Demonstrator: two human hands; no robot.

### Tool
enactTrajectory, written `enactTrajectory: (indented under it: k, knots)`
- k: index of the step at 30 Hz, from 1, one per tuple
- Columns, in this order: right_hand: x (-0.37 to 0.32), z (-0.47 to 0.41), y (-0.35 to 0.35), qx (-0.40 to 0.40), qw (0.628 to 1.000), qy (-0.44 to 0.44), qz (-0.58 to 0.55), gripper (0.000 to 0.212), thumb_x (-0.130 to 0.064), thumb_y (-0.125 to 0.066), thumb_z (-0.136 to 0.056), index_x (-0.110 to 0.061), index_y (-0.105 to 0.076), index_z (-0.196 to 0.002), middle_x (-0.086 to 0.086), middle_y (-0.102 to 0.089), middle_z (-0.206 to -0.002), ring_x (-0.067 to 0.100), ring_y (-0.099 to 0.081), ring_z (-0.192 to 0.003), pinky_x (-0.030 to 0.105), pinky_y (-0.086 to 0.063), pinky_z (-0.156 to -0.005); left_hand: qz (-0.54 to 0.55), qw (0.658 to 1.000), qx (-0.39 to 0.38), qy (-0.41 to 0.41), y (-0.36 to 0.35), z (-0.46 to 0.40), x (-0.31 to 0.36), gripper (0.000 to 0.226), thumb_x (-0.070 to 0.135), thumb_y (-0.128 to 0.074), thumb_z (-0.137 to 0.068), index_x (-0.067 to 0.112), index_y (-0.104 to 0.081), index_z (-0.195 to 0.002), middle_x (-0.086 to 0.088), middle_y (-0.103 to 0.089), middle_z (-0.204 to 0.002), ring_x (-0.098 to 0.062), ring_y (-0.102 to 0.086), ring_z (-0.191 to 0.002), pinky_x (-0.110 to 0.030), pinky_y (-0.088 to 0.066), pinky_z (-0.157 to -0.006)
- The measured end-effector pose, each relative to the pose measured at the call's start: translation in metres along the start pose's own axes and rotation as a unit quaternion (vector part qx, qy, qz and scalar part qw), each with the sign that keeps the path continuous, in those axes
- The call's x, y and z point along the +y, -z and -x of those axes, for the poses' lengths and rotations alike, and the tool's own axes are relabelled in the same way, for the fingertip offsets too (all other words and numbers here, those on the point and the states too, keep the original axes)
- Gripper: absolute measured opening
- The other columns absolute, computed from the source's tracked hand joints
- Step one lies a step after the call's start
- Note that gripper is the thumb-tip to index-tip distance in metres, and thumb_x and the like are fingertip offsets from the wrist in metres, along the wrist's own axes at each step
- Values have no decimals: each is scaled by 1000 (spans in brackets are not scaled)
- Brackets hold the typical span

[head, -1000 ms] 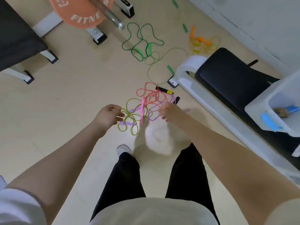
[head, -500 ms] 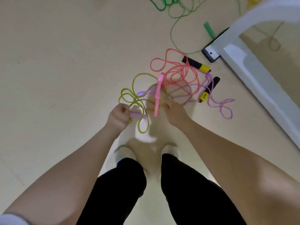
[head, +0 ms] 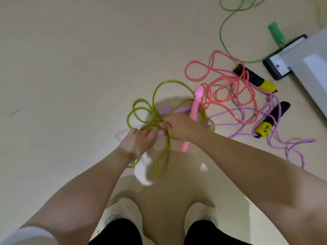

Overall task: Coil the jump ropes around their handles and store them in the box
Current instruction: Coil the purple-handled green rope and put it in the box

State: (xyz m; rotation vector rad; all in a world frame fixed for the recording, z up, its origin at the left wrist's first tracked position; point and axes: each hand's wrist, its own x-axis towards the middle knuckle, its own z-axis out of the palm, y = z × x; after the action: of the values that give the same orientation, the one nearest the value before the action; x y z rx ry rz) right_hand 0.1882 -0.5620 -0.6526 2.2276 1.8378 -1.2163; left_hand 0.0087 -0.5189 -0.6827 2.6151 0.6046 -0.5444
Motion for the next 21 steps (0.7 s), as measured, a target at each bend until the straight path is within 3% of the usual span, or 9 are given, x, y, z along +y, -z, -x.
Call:
enactTrajectory:
  k: [3,5,7,9,11,12,15,18,21]
  knots:
    - [-23,32,69,76,991,-76,-83,25,-10,-36,-96,-10,-61,-100,12,-60,-104,26,-55,-99,29,-36,-77,60,988,57,130,91,6,2,27,11,-37,-94,19,-39,-120,-2,-66,-91,-29,-63,-83,-31,-35,-82]
    - [-49,65,129,99,966,-123,-206,24,-15,-44,-90,-8,-60,-107,12,-59,-113,26,-53,-108,29,-38,-87,241,957,38,158,177,24,18,11,17,-41,-96,10,-46,-103,-11,-66,-85,-35,-61,-88,-32,-41,-82]
    - [-85,113,198,70,905,-138,-395,30,-25,-55,-76,-21,-60,-105,6,-57,-115,25,-57,-108,36,-49,-90,442,885,43,139,274,49,47,11,15,-43,-96,6,-49,-97,-14,-66,-82,-29,-61,-92,-22,-46,-77]
    - [-123,165,266,30,865,-100,-490,29,-7,-58,-80,-21,-58,-105,2,-58,-106,21,-61,-93,39,-56,-73,549,825,77,106,370,80,82,6,11,-43,-97,8,-47,-100,-10,-63,-89,-18,-59,-91,-13,-45,-74]
    - [-166,220,335,-12,873,-57,-485,34,-3,-59,-83,-17,-55,-114,7,-62,-106,19,-63,-85,29,-52,-74,626,767,106,98,462,112,122,3,9,-42,-97,12,-43,-98,-9,-57,-91,-16,-59,-83,-17,-49,-72]
    - [-186,249,370,-13,866,-38,-498,34,-6,-59,-83,-17,-54,-114,5,-64,-101,8,-63,-80,21,-50,-72,662,732,121,103,507,128,143,5,9,-42,-98,13,-43,-96,-8,-56,-89,-15,-59,-80,-18,-50,-69]
    - [-234,337,471,-21,832,33,-554,26,9,-47,-87,-15,-53,-98,-14,-61,-70,-10,-56,-59,5,-41,-54,755,626,156,119,631,175,206,11,13,-39,-100,14,-45,-91,-2,-58,-81,-14,-66,-75,-23,-53,-61]
    - [-266,399,544,28,846,63,-529,11,-11,-57,-86,-18,-60,-78,-1,-65,-69,8,-64,-81,19,-50,-79,820,533,178,105,729,209,245,21,16,-36,-101,8,-49,-86,-2,-66,-72,-11,-69,-66,-27,-54,-62]
    - [-269,421,570,145,870,-20,-471,14,-25,-67,-79,-22,-61,-66,2,-61,-63,13,-63,-71,34,-43,-85,878,430,184,103,779,222,253,29,14,-32,-102,8,-46,-77,-1,-60,-55,-10,-60,-50,-20,-52,-56]
